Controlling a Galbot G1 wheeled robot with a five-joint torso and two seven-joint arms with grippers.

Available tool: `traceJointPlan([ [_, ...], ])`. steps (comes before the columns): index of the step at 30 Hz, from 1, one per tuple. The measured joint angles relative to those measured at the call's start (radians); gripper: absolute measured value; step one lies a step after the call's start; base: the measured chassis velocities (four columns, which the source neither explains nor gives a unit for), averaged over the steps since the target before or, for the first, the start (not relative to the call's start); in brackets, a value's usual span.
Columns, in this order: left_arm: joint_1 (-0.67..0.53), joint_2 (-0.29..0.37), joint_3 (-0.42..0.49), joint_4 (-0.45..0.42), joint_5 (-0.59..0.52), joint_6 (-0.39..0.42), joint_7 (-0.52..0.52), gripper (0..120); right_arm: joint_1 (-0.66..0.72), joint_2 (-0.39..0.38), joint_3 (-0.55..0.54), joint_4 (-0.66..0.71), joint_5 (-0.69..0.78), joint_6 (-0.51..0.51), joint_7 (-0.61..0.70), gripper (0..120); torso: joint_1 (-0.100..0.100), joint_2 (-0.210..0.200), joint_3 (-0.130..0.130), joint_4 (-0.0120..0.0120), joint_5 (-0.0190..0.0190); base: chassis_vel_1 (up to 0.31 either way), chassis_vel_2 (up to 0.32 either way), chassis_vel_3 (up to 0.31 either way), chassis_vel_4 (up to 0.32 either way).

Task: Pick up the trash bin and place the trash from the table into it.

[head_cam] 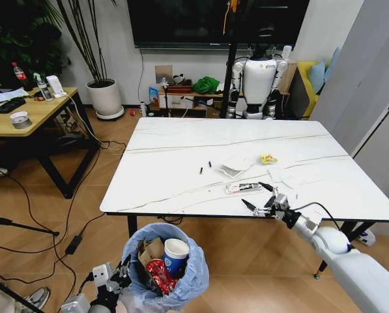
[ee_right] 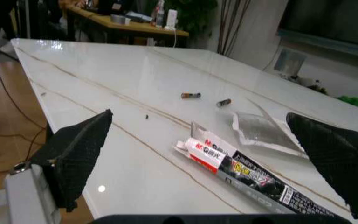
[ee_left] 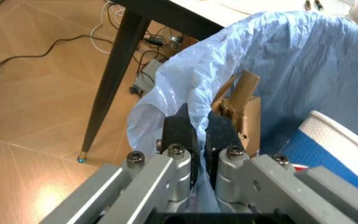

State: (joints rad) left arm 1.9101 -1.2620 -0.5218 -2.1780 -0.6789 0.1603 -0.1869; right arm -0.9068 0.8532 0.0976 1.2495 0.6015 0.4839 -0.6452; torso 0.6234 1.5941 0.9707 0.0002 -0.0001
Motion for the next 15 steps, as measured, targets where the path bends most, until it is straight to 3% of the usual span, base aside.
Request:
traceJointPlan([
  [9,0.005,0.077,-0.006,-0.006,-0.037,0.010,-0.017,0,0.177,0.004,-0.124,-0.147,-0.013,-0.012,-0.063,100,0.000,0.000,0.000,0.0000,0.0002,0.000,0.000,0.000,0.000],
  [15,-0.008,0.133,-0.004,-0.009,-0.073,0.019,-0.035,0,0.240,0.009,-0.147,-0.211,-0.021,-0.026,-0.090,100,0.000,0.000,0.000,-0.0004,-0.0001,0.000,0.000,0.000,0.000],
])
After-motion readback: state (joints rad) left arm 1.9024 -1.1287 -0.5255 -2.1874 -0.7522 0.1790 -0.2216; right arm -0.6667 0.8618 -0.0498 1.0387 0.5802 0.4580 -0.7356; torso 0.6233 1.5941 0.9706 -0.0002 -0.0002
